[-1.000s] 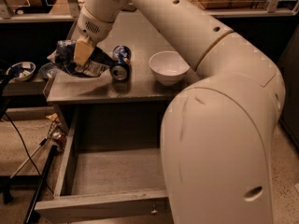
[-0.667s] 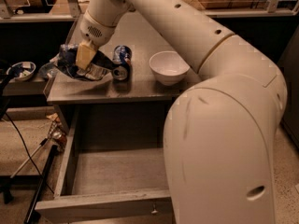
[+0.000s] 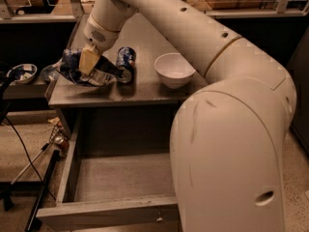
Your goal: Pick blue chip bag from top drawer and place on counter
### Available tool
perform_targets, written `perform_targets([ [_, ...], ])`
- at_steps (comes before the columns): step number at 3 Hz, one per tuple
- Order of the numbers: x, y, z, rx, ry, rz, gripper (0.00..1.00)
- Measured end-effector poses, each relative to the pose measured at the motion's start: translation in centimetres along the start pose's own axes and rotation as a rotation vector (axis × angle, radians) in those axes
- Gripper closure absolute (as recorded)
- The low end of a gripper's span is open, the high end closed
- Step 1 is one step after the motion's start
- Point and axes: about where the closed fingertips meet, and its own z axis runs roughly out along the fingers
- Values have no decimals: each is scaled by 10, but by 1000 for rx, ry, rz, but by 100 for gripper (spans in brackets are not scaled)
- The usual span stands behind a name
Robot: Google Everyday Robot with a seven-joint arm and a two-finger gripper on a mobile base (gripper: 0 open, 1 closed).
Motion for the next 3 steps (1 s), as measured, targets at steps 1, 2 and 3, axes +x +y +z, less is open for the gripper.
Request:
perform_targets([
  [1, 0, 0, 0, 0, 0, 0, 73],
  [2, 0, 0, 0, 0, 0, 0, 50],
  [3, 0, 0, 0, 0, 0, 0, 27],
])
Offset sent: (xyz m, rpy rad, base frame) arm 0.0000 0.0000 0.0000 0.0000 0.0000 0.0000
